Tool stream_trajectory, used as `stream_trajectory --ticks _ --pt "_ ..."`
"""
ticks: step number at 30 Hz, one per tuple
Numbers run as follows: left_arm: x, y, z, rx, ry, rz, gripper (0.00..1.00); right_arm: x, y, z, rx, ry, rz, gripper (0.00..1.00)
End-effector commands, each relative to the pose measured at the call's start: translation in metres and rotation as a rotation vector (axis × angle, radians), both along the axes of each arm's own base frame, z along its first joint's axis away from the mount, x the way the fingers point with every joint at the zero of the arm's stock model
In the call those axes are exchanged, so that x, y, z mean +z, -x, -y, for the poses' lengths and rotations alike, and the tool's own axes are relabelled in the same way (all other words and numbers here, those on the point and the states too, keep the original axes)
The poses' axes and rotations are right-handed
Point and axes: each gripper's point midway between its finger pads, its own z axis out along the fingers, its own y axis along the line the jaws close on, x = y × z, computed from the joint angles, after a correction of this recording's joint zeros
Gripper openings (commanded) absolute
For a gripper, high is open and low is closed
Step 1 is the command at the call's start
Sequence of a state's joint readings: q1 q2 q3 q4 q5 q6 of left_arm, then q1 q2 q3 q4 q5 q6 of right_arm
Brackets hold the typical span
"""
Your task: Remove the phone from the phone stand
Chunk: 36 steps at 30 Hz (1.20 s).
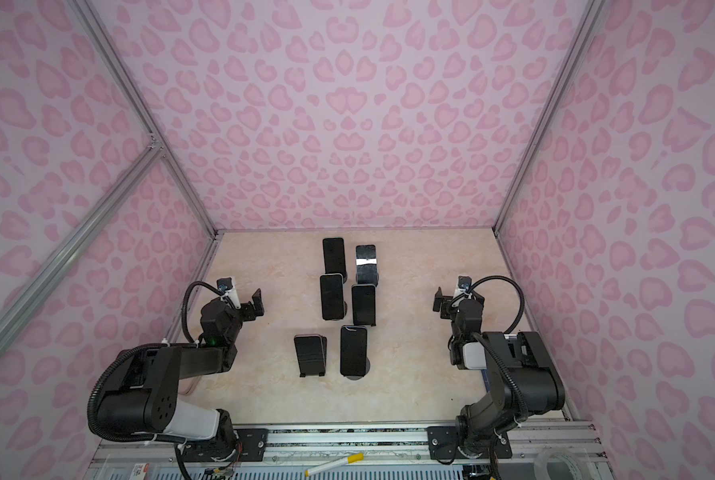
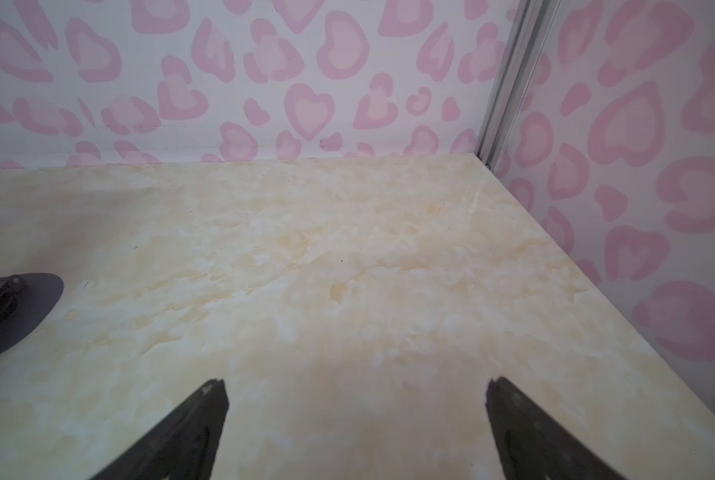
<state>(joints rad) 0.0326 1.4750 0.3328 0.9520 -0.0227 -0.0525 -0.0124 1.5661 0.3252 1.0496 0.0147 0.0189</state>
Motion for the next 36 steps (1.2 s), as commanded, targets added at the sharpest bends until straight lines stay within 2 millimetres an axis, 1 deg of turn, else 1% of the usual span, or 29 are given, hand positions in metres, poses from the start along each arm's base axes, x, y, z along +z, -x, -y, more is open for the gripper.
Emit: stream_trajectory --ticks 1,36 --pt "0.0057 -0.0020 0.0015 -0.010 -0.003 0.022 0.98 -0.0005 -0.0001 -0.0013 0.004 -0.005 0.000 1.00" --pt "0.0058 -0.0021 0.0017 -0.009 -0.005 0.022 0.98 0.0001 0.0002 -0.0036 -0.007 0.023 -0.002 1.00"
